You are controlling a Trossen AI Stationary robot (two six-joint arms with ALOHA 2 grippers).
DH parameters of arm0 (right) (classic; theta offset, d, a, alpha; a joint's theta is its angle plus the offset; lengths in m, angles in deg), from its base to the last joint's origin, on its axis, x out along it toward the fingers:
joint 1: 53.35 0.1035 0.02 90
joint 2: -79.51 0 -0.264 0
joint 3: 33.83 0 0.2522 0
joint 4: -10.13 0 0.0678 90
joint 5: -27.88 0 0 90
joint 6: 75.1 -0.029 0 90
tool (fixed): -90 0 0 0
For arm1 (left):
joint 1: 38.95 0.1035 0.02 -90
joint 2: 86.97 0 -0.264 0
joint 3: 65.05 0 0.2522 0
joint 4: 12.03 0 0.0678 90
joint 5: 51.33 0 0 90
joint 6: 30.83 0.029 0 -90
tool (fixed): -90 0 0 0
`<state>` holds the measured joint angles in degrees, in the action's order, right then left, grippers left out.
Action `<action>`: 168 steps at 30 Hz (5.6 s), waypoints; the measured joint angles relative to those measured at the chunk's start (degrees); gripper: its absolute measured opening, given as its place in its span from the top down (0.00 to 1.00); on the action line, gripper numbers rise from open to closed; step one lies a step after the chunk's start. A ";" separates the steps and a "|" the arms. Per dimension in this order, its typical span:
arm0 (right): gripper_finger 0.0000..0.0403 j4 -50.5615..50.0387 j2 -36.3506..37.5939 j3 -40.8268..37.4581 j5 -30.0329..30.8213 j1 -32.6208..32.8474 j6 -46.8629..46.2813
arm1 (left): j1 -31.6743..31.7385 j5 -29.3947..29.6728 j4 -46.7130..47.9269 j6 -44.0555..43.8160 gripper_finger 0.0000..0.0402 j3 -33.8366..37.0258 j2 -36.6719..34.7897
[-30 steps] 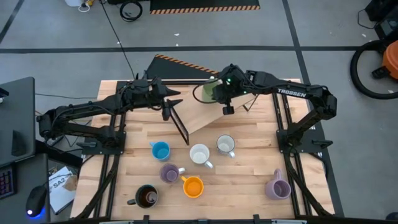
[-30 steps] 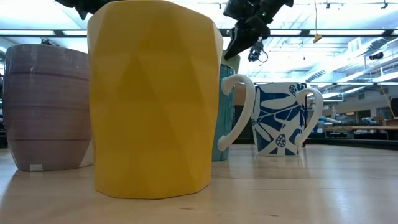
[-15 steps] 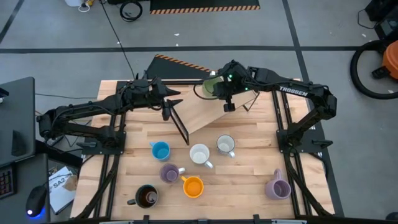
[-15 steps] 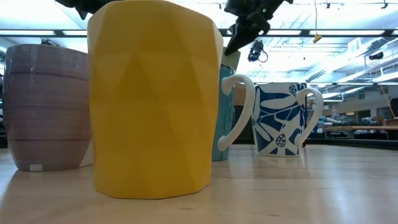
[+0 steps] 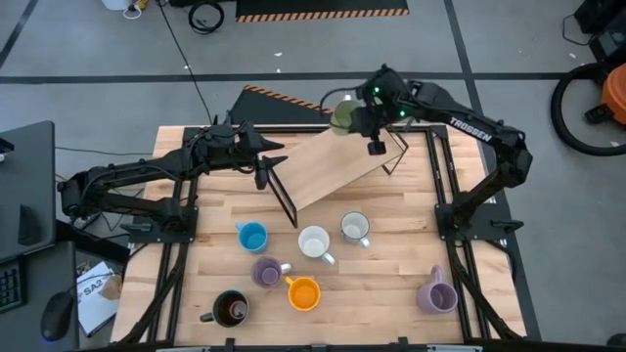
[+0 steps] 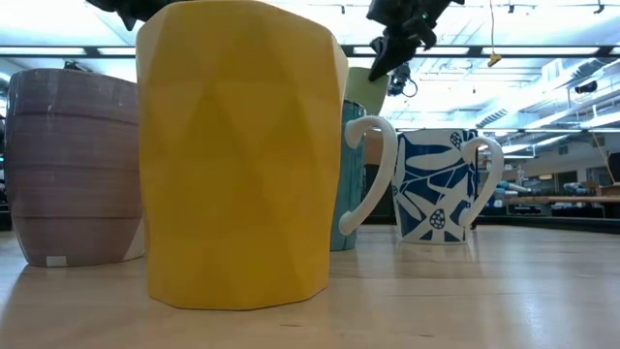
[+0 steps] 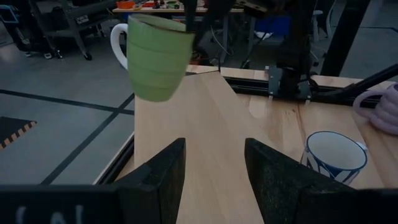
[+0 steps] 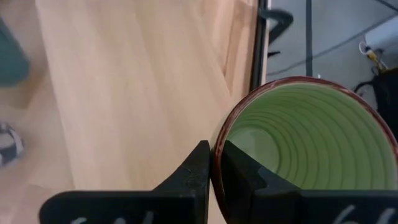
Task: Place coffee mugs
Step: Put the green mug on the shelf, then put the light blue mug on the shelf
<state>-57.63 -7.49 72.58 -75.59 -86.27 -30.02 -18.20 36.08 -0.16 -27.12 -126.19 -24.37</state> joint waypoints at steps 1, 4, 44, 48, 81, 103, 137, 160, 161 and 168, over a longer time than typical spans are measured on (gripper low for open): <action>0.91 -0.15 0.00 0.00 -0.51 -1.00 0.46 | 0.00 0.00 0.00 0.00 0.57 0.00 0.00; 0.91 -0.27 0.00 0.00 -2.95 -3.77 2.10 | 0.00 0.00 0.00 0.02 0.57 0.00 0.00; 0.79 -7.16 -2.91 -0.02 -1.71 -11.51 -0.51 | 0.02 0.01 -0.44 0.42 0.57 -0.04 0.02; 0.76 -6.90 -2.91 -0.02 0.75 -11.48 -1.39 | 0.02 0.01 -0.37 0.39 0.57 -0.04 0.02; 0.72 -9.13 -1.46 0.50 8.08 -8.56 -5.69 | 0.00 -0.02 0.46 0.35 0.57 -0.04 0.02; 0.72 -13.39 -1.32 9.66 10.01 1.72 -21.22 | -2.64 -26.74 13.41 2.78 0.57 0.00 -2.82; 0.72 -5.93 0.00 9.60 19.88 22.33 -32.36 | -36.47 4.39 53.77 -24.82 0.57 -9.09 3.12; 0.72 1.86 -0.04 -1.38 19.96 25.67 -34.58 | -47.01 11.70 55.35 -11.71 0.58 -9.05 19.95; 0.72 2.53 -0.04 -1.90 19.97 26.00 -34.54 | -47.01 11.86 55.56 -11.00 0.58 -9.05 20.52; 0.72 2.97 -0.04 -2.82 20.01 27.91 -34.62 | -46.54 12.25 56.50 -9.72 0.74 -8.95 22.83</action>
<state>-54.66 -7.53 69.76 -55.58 -58.35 -64.64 -64.73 48.33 56.34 -36.85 -135.14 -1.53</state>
